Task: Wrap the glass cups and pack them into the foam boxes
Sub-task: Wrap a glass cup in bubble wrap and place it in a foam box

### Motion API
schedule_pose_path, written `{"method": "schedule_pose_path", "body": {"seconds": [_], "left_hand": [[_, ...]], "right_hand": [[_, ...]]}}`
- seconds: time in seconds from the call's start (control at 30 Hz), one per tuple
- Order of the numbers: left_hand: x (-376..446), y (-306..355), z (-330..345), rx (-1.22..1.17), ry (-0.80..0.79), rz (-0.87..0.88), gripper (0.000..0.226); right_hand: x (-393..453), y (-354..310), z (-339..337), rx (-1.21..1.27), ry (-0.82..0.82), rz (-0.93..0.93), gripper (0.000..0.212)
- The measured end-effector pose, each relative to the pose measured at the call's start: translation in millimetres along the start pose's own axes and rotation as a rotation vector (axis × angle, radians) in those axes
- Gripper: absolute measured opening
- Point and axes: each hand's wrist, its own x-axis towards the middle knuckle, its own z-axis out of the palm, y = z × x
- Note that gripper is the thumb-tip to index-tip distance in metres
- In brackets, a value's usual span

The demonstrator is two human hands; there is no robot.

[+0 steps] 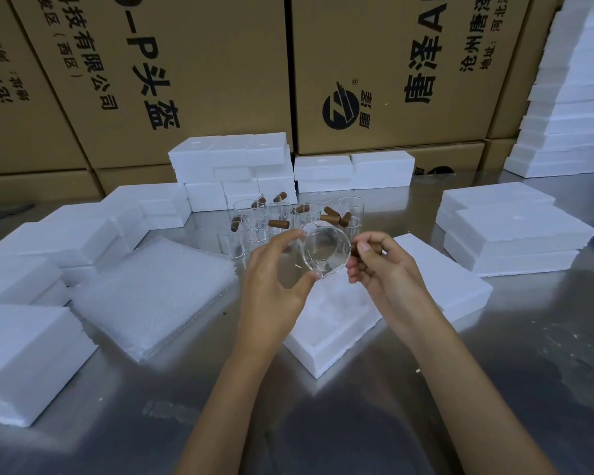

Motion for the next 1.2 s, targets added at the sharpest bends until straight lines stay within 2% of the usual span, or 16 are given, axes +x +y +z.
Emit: {"method": "schedule_pose_path", "body": {"seconds": [0.17,0.27,0.47,0.6,0.73,0.8,0.9,0.97,1.03,1.13,1.2], "left_hand": [[1,10,-4,-0.088,-0.028,-0.039,0.057],[1,17,-3,-0.282,-0.045,-0.121,0.045],[2,19,-4,-0.309,0.032,-0.218,0.033],[3,17,-7,-0.351,0.041,-0.304,0.029],[7,17,-12,-0.409,0.045,-0.350,0.035],[9,15,-15,-0.318,0.049,-0.308,0.032],[11,3,-29,0.032,0.183,-0.275,0.027],[15,-9,-48,0.241,0.307,-0.337,0.029],[17,-22,-68,0.350,0.369,-0.442,0.031],[14,-35,-88,0.443,0.356,-0.565,0.032],[11,-40,-93,0.518,0.272,-0.608,0.031]], "right_hand": [[1,-1,-2,-0.132,0.031,-0.031,0.010],[2,0,-6,-0.332,0.076,-0.100,0.010],[3,8,-4,-0.585,-0.008,-0.153,0.008],[2,11,-5,-0.782,-0.012,-0.131,0.023],[0,9,-3,-0.795,0.015,-0.078,0.034],[0,9,-2,-0.775,0.034,-0.058,0.034],[0,11,1,-0.758,0.075,-0.005,0.035],[0,14,4,-0.699,0.132,0.051,0.035],[-1,18,9,-0.629,0.203,0.090,0.034],[-1,21,13,-0.533,0.279,0.122,0.027],[-2,22,15,-0.446,0.297,0.147,0.023]]}}
